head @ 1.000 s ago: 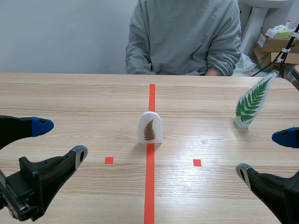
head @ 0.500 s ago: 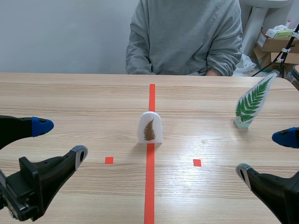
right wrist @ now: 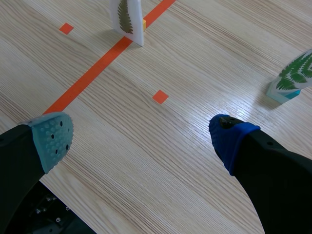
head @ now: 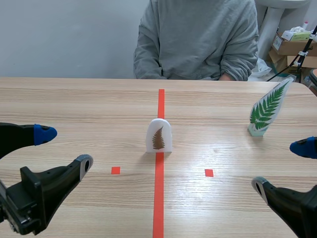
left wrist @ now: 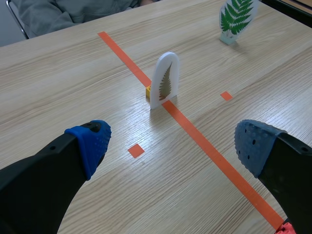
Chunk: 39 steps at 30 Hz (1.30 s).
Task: Do the leaf sorting experiment
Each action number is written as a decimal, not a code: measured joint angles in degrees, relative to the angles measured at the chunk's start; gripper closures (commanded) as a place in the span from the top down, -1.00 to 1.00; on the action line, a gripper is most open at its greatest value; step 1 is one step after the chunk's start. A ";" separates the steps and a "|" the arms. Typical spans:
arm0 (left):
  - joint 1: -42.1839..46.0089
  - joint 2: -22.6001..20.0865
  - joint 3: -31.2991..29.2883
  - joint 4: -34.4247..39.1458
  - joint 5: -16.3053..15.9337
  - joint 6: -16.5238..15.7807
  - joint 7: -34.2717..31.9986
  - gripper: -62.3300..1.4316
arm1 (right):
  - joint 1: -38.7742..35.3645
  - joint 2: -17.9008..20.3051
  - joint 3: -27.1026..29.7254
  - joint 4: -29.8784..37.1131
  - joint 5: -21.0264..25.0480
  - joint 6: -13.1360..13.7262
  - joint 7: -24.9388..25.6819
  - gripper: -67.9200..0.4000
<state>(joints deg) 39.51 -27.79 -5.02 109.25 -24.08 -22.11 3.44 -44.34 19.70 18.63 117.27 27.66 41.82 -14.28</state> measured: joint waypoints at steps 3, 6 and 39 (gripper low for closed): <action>0.00 0.00 0.00 0.00 0.00 0.00 0.00 0.74 | 0.04 0.00 0.00 0.00 -1.29 -0.48 -0.52 0.68; 0.00 0.00 0.00 0.00 0.00 0.00 0.00 0.74 | 1.31 0.00 0.00 -0.15 -3.30 -0.48 -2.84 0.68; 0.00 3.04 0.00 0.00 0.00 0.02 1.99 0.74 | 67.56 -3.98 -44.61 -62.14 -18.01 -3.43 3.30 0.68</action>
<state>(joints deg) 39.51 -24.75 -5.02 109.25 -24.08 -22.09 5.43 23.22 15.73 -25.98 55.13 9.65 38.39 -10.98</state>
